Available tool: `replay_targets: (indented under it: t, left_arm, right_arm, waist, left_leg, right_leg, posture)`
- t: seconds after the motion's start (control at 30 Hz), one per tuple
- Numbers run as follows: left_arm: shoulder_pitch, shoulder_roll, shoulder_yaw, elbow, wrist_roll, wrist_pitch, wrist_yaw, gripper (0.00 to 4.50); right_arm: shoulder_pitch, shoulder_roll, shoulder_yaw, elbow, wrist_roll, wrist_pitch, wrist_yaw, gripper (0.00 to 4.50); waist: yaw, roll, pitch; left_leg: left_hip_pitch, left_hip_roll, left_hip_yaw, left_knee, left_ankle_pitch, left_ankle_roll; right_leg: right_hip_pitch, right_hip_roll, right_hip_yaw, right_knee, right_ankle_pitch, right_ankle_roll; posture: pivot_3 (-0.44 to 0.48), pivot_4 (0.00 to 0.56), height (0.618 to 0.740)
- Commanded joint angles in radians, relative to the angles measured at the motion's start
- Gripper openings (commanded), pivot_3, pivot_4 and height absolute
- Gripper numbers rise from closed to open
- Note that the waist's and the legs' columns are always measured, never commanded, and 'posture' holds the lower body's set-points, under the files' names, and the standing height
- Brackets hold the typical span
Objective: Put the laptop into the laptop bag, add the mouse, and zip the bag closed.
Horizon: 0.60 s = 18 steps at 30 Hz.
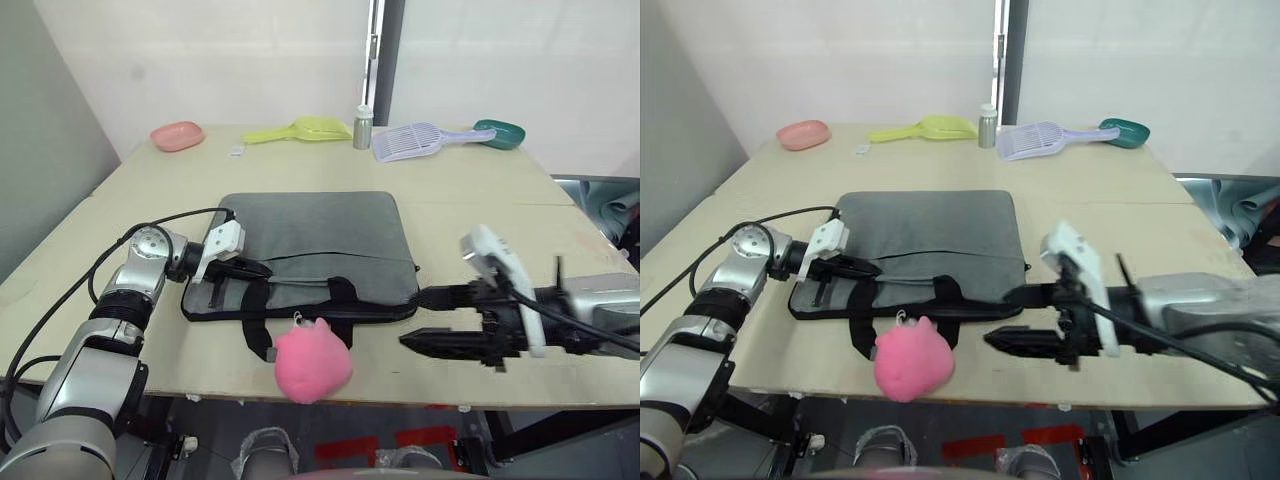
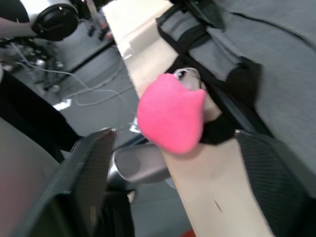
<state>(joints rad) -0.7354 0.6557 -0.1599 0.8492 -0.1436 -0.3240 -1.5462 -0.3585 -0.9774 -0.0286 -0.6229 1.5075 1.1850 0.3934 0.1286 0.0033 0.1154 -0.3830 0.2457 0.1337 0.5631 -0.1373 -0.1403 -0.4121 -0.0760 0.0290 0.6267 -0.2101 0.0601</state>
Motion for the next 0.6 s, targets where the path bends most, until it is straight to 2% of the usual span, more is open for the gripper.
replay_targets:
  t: [0.03, 0.13, 0.3, 0.6]
  left_arm:
    - [0.049, 0.008, -0.05, 0.036, 0.083, -0.053, -0.006, 0.0]
    - [0.066, 0.024, -0.056, 0.04, 0.102, -0.109, 0.007, 0.0]
    - [0.084, 0.033, -0.055, 0.039, 0.114, -0.151, 0.023, 0.0]
    - [0.083, 0.024, -0.068, 0.055, 0.133, -0.193, 0.04, 0.0]
  right_arm:
    - [-0.102, 0.114, 0.181, 0.104, -0.106, 0.055, 0.002, 4.48]
    - [-0.175, 0.219, 0.284, 0.209, -0.198, 0.096, 0.017, 4.48]
    - [-0.228, 0.319, 0.394, 0.294, -0.36, 0.104, 0.08, 4.48]
    - [-0.266, 0.453, 0.513, 0.353, -0.555, 0.089, 0.186, 4.48]
  waist:
    - [-0.003, 0.001, -0.002]
    - [-0.008, 0.002, -0.003]
    - [-0.014, 0.003, -0.004]
    - [-0.022, 0.003, -0.006]
  left_leg:
    - [0.0, 0.0, 0.0, 0.0, 0.0, 0.0]
    - [0.0, 0.0, 0.0, 0.0, 0.0, 0.0]
    - [0.0, 0.0, 0.0, -0.001, 0.0, 0.0]
    - [0.0, 0.0, 0.0, -0.001, 0.0, -0.001]
  right_leg:
    - [0.0, 0.0, 0.0, 0.0, 0.0, 0.0]
    - [-0.001, 0.0, -0.001, 0.001, 0.0, 0.0]
    - [-0.001, 0.0, -0.001, 0.001, 0.0, 0.0]
    - [-0.001, -0.001, -0.001, 0.003, 0.0, 0.001]
  posture:
    - [0.0, 0.15, 0.74]
    - [0.0, 0.15, 0.74]
    - [0.0, 0.15, 0.74]
    - [0.0, 0.15, 0.74]
